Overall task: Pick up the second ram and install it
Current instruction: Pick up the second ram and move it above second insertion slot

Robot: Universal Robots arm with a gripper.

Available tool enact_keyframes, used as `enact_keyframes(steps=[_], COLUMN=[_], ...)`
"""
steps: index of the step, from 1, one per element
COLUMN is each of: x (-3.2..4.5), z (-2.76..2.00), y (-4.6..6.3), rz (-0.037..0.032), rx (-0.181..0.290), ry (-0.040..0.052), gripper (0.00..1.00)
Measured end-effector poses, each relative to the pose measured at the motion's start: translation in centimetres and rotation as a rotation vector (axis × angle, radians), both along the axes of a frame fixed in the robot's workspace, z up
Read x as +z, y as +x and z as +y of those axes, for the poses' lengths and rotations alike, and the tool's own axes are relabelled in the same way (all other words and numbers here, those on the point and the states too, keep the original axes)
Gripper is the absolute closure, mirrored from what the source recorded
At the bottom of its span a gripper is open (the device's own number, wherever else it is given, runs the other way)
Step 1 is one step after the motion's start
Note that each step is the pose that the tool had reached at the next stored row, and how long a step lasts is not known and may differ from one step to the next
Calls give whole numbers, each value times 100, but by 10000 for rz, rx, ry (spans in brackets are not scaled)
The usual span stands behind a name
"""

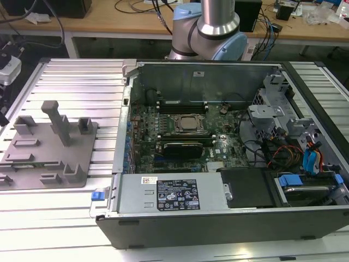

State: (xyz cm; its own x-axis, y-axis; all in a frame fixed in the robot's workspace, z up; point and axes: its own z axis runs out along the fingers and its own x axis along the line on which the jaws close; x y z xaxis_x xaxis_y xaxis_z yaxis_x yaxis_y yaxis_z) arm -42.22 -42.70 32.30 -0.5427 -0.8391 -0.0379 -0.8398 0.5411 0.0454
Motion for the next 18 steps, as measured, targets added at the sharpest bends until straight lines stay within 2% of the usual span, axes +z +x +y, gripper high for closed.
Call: enact_keyframes(steps=[4, 5, 11, 13, 14, 15, 18], x=[-4, -6, -16, -20, -29, -32, -48], z=[0, 0, 0, 0, 0, 0, 0], y=[0, 0, 0, 1, 1, 0, 0], rz=[0, 0, 0, 1, 4, 8, 51], rx=[1505, 2061, 4192, 4574, 5031, 5255, 5266], ry=[1, 0, 1, -1, -6, -16, -67], gripper=[92, 92, 92, 92, 92, 92, 92])
